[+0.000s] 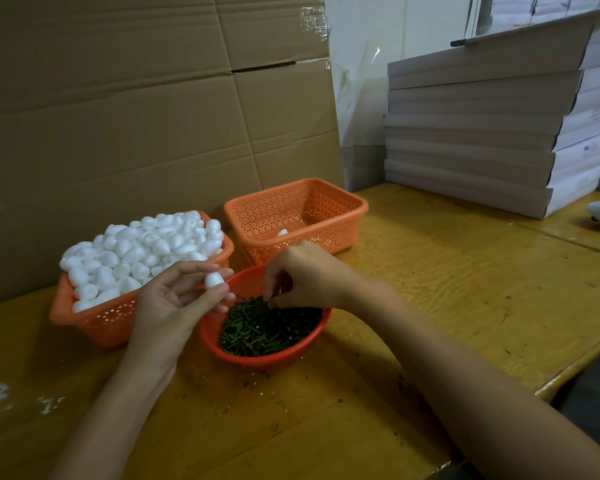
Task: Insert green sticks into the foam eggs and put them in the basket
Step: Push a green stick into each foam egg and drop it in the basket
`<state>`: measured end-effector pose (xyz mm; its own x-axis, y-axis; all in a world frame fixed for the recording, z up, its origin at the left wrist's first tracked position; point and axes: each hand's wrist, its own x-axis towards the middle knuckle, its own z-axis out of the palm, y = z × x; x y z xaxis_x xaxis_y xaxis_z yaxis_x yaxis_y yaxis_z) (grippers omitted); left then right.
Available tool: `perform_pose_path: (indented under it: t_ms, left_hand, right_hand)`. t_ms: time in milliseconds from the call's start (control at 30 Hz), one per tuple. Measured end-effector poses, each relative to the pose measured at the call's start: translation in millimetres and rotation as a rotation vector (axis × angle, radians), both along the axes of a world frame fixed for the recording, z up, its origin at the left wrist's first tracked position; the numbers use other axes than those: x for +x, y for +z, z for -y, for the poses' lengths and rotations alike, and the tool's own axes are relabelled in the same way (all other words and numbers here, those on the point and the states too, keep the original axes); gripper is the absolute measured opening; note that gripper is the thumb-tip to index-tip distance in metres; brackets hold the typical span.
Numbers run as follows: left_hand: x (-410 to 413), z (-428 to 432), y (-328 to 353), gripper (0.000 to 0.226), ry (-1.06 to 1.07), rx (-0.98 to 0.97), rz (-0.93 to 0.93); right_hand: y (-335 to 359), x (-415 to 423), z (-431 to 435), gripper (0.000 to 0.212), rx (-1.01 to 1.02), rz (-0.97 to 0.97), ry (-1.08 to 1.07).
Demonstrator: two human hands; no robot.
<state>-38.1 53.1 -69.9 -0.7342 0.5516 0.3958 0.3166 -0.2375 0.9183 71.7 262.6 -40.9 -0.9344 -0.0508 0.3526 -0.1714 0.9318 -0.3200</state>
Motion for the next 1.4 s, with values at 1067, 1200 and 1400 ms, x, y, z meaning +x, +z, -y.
perform_pose_path:
  t_ms: [1067,1200,1400]
  left_hand:
    - [-0.7,-1.1,-1.4,0.026,-0.039,0.063,0.045]
    - [2.2,-1.7,0.5,0.025,-0.049,0.089,0.069]
    - [3.7,-2.9,1.6,0.027,-0.044,0.108,0.096]
  right_hand:
    - [-2.9,-6.7,-5.4,0.016,-0.302,-0.248,-0.071]
    - [-3.6,-6.7,-3.7,0.016,-0.317,-0.249,-0.058]
    - [-3.8,-6.7,-2.3,0.013,-0.322,-0.228,-0.042]
